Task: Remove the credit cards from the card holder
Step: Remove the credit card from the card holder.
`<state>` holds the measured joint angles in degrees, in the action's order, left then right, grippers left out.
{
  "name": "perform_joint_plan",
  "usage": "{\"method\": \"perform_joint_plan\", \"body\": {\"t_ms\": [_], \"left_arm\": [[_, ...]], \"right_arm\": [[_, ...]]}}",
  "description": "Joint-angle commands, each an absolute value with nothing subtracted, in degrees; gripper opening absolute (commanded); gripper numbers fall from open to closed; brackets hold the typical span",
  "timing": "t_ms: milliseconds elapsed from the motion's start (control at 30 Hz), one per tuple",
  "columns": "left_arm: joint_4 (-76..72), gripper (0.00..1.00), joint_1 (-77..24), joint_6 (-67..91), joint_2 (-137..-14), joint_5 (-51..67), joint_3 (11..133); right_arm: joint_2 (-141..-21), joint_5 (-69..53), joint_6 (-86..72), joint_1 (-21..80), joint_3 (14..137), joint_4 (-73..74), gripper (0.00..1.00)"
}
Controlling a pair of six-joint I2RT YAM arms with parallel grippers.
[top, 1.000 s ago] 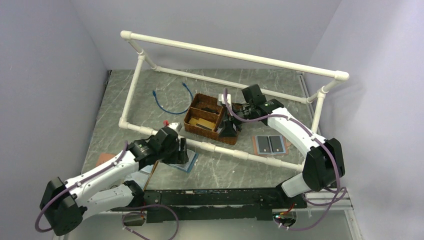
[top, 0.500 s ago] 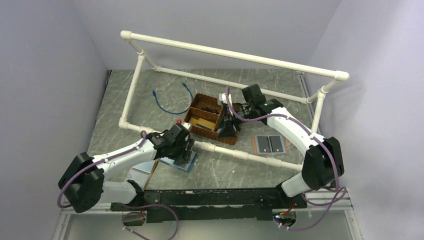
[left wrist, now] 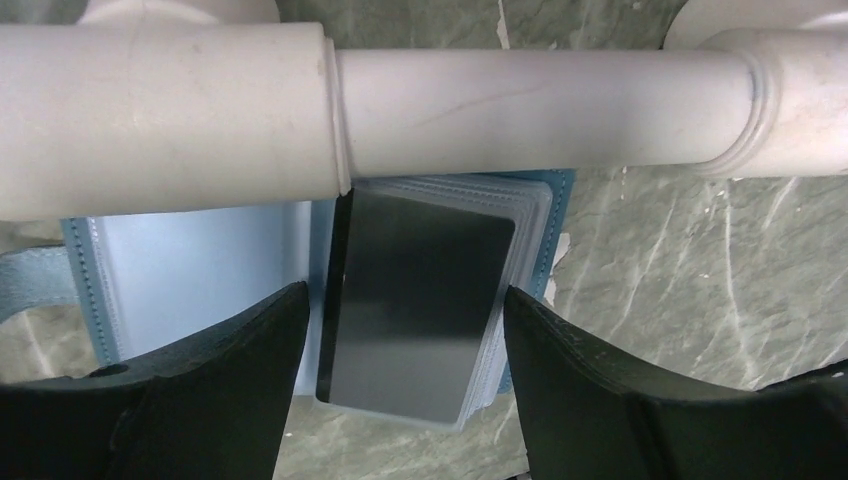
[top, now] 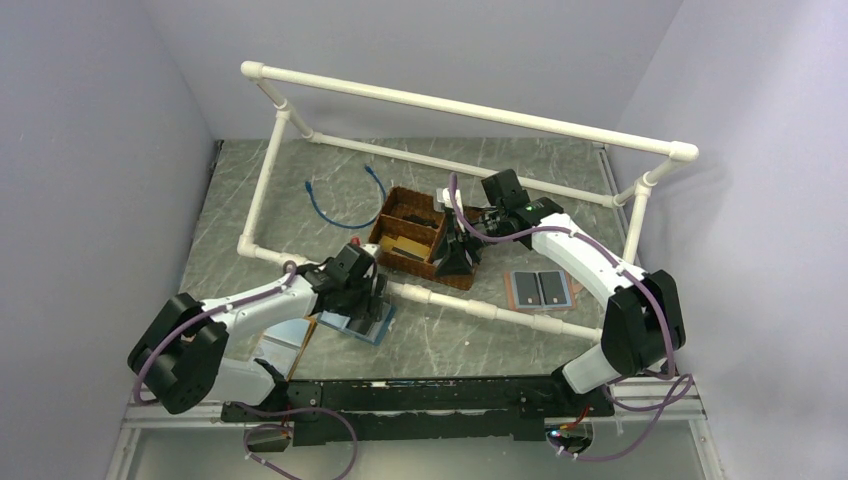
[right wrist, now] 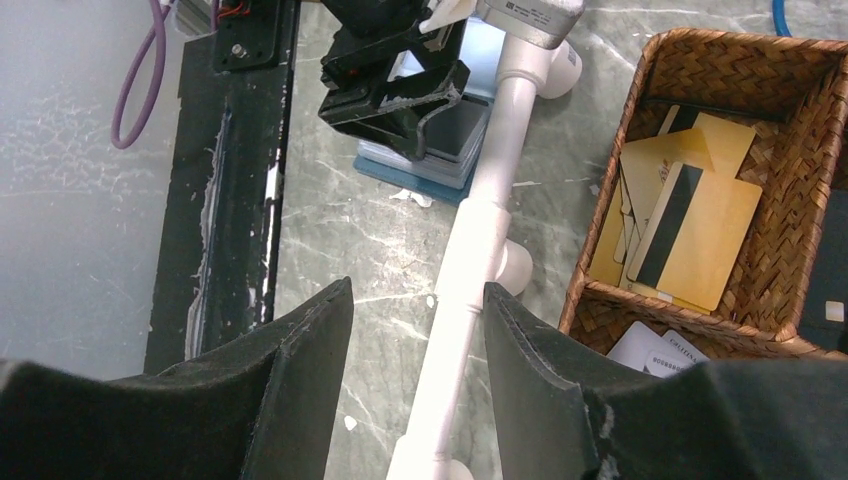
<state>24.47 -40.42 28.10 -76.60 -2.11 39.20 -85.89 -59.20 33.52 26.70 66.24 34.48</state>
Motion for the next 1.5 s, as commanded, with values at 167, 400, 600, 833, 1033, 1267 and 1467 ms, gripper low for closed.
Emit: {"method": "perform_joint_plan", "body": {"t_ms": [167, 400, 600, 833, 1033, 1267, 1467], "left_arm": [[18.1, 0.64, -40.2, 38.1, -72.8, 7.2, 32.0], [14.8, 0.62, -46.9, 48.9, -67.7, 7.7, 29.1], [15.5, 0.68, -52.9, 55.9, -72.7, 3.5, 31.7], [9.1, 0.74, -53.3, 57.7, -69.1, 4.7, 28.6], [6.9, 0.75, -53.0, 58.5, -63.0, 4.7, 24.8], [6.3, 0.7, -51.2, 60.6, -54.1, 2.8, 19.5], [1.0, 0.55, -46.4, 61.7, -48.9, 5.7, 13.9]], "right_arm": [[-86.8, -62.6, 36.7, 26.9, 67.7, 36.9, 0.52], [-86.9, -62.7, 37.1, 27.2, 67.7, 37.3, 0.52], [-89.9, -63.5, 41.7, 29.0, 69.1, 43.2, 0.52], [-88.2, -64.2, 52.1, 32.3, 64.1, 46.6, 0.51], [-84.4, -65.3, 68.0, 34.3, 57.2, 46.5, 0.49], [-83.5, -55.1, 67.8, 41.6, 53.3, 37.6, 0.39], [-85.3, -48.9, 67.2, 48.0, 52.4, 32.6, 0.23]]}}
